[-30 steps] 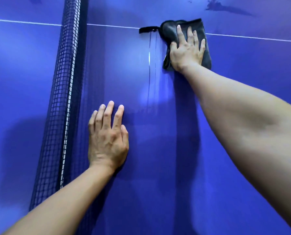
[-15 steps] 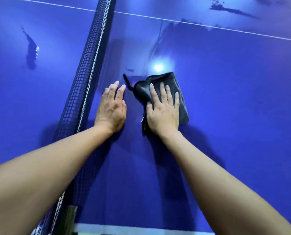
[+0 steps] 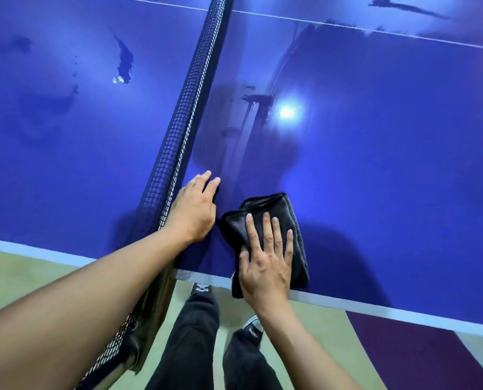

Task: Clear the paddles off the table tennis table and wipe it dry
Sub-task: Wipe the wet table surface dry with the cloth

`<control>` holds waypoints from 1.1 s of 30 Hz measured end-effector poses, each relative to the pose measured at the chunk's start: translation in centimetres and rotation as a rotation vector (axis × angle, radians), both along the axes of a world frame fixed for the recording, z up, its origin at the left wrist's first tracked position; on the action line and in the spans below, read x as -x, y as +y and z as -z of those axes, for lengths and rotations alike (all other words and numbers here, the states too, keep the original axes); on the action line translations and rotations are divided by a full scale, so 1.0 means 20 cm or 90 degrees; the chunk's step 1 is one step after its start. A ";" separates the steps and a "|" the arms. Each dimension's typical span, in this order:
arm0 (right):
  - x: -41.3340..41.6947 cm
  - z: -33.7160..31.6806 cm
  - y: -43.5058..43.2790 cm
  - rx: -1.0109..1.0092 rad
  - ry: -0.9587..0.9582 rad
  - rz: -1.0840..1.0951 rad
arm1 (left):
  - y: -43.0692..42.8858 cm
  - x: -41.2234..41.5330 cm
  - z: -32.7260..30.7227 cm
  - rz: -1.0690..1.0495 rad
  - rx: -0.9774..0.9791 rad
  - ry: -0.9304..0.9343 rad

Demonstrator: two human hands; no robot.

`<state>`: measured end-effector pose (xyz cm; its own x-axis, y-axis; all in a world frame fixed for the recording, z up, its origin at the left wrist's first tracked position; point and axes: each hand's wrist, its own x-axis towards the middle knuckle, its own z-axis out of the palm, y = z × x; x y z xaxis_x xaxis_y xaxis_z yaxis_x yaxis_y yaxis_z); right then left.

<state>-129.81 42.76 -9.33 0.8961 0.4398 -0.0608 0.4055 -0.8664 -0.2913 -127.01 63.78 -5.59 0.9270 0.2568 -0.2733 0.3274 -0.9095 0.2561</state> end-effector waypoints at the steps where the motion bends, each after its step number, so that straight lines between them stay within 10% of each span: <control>1: 0.00 0.00 0.00 0.003 -0.002 0.002 | 0.01 0.00 -0.01 0.000 0.011 0.005; 19: -1.32 0.01 0.91 0.077 0.003 0.112 | 0.46 -0.01 -0.18 0.174 -0.183 -0.220; 26: -0.52 -0.01 0.81 0.038 -0.068 -0.021 | 0.53 -0.03 -0.17 0.165 -0.099 -0.250; 33: 0.06 0.01 0.67 0.037 -0.038 -0.033 | 0.77 -0.17 -0.18 -0.119 0.169 -0.315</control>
<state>-131.10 56.19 -9.54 0.8751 0.4827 -0.0351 0.4650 -0.8587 -0.2152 -123.61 79.23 -2.01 0.9060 0.4105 0.1031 0.2599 -0.7319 0.6299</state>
